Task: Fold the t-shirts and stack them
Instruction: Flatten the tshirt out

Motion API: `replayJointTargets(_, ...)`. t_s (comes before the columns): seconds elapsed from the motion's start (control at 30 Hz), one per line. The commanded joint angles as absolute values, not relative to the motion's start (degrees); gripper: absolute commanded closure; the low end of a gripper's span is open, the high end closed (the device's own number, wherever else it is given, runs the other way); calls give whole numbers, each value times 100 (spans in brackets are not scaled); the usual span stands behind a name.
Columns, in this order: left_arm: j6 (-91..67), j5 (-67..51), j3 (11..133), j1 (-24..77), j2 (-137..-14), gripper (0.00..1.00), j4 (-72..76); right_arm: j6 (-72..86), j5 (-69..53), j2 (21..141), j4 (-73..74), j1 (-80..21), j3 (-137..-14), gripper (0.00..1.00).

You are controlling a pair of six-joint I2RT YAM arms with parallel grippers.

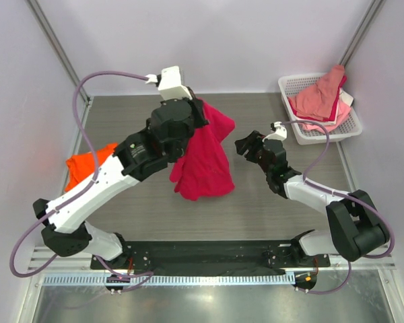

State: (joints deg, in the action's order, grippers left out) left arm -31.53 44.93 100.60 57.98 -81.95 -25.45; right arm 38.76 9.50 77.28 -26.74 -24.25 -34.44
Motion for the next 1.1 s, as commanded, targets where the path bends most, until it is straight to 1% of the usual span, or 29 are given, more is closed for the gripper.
replayJointTargets(0.0,-3277,5038,10388,5407,-8032,100,-3116,3894,844,7743,-3067,-2399,-3516,33)
replayJointTargets(0.03,-3505,4853,10423,5205,-8077,100,-3346,3885,757,7743,-3076,-2399,-3524,33)
replayJointTargets(0.07,-3698,4573,10311,4777,-8129,100,-3531,3859,669,7769,-3094,-2399,-3516,33)
replayJointTargets(0.13,-4068,3959,9969,4396,-8209,100,-3639,3762,371,7822,-3164,-2399,-3585,34)
replayJointTargets(0.17,-4156,3851,9767,4099,-8218,100,-3604,3744,256,7909,-3164,-2399,-3612,33)
replayJointTargets(0.23,-4315,3579,9099,3851,-8261,100,-3332,3700,80,8006,-3155,-2399,-3726,34)
replayJointTargets(0.27,-4376,3481,8714,3580,-8279,100,-3148,3691,-182,8068,-3138,-2399,-3744,34)
replayJointTargets(0.4,-4649,2858,8158,2858,-8481,100,-2945,3647,-325,8077,-3033,-2399,-3797,34)
replayJointTargets(0.5,-4676,2777,8033,2558,-8622,100,-2935,3577,-448,8033,-2892,-2443,-3832,34)
replayJointTargets(0.57,-4544,2865,8033,2514,-8692,100,-2970,3420,-466,8033,-2533,-2522,-4059,34)
replayJointTargets(0.67,-4421,2979,8077,2487,-8762,100,-3093,3166,-632,8033,-1096,-2882,-4595,35)
replayJointTargets(0.77,-4386,2953,8130,2461,-8719,77,-3313,2945,-589,7928,-399,-3558,-4869,37)
replayJointTargets(0.83,-4386,2971,7999,2470,-8588,63,-3270,2892,-379,7901,-203,-3901,-4965,39)
replayJointTargets(0.87,-4394,2997,7833,2461,-8517,54,-3217,2883,-326,7936,-63,-4250,-5018,40)
replayJointTargets(0.9,-4429,3014,7727,2461,-8334,35,-3156,2900,-299,7989,-35,-4393,-5079,40)
replayJointTargets(0.93,-4456,3006,7639,2426,-8262,27,-3138,2909,-238,8068,-35,-4551,-5254,40)
replayJointTargets(1.0,-4578,2919,7427,2356,-8043,14,-3216,2927,-106,8410,254,-4956,-5570,40)
replayJointTargets(1.07,-4632,2717,7287,2198,-7885,11,-3322,2927,-27,8865,360,-5324,-5808,41)
